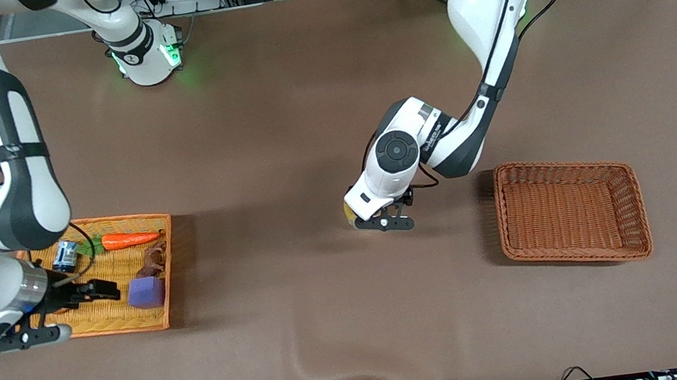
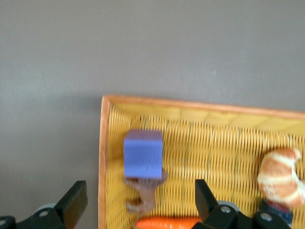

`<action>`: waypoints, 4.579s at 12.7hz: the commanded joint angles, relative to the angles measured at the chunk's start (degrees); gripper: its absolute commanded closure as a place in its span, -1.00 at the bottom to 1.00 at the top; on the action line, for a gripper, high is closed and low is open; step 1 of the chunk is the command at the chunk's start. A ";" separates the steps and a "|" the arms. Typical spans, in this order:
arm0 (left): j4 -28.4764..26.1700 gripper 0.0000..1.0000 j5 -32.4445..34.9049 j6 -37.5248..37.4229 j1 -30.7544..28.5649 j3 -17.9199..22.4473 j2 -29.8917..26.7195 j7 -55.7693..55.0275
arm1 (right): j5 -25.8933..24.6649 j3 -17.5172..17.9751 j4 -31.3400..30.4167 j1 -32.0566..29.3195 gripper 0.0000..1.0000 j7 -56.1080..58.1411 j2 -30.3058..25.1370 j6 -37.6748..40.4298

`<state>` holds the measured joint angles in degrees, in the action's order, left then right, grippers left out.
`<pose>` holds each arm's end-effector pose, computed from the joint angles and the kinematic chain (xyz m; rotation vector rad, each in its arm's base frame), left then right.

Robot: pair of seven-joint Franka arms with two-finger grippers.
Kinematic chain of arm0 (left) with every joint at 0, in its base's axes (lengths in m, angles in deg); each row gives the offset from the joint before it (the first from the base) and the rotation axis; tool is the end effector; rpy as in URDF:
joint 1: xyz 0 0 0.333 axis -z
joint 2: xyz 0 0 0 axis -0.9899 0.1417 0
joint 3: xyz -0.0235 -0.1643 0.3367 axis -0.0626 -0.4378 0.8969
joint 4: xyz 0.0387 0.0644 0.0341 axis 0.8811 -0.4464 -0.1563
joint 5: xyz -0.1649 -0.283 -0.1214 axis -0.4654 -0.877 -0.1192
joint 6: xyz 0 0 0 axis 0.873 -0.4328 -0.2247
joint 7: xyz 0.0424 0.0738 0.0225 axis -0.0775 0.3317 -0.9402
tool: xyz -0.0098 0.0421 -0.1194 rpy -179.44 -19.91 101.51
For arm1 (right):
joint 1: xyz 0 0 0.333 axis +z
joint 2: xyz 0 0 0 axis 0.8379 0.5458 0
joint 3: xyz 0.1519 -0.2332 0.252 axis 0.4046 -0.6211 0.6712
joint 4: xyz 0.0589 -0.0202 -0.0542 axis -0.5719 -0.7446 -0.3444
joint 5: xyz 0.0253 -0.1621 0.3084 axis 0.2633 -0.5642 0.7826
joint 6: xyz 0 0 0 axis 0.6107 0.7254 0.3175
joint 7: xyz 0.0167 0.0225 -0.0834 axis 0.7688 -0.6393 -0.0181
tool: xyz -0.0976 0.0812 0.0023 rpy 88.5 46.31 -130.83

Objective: Transfer tape with both arms

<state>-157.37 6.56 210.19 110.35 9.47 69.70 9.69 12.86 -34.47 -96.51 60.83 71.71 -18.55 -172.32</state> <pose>0.5764 -0.4360 0.2810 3.0458 -0.2187 -0.0747 0.6880 -0.0055 0.4277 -3.0431 -0.0873 -0.0398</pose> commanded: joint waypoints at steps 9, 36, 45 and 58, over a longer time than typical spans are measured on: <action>1.00 1.00 5.38 -1.20 -0.19 0.51 -0.62 -0.55 | -3.08 1.69 -25.14 4.43 -1.00 0.50 -29.55 15.67; -12.89 -0.99 6.26 -5.18 -42.21 -0.10 -12.87 28.98 | -9.06 1.16 -8.64 -0.01 -1.00 0.41 -27.44 26.20; -5.88 -1.00 6.08 -20.34 -41.50 -6.07 -26.92 28.54 | -7.48 1.25 -0.01 -3.29 -1.00 -0.47 -29.56 32.20; 1.61 -1.00 1.68 -41.73 -32.83 -0.04 -39.40 29.33 | -7.65 1.16 -0.27 -3.29 -1.00 -0.29 -29.47 32.99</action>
<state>-154.70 9.42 170.18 73.70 4.76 32.61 38.31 4.50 -33.94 -96.90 58.65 71.76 -47.67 -140.05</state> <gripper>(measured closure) 0.000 0.000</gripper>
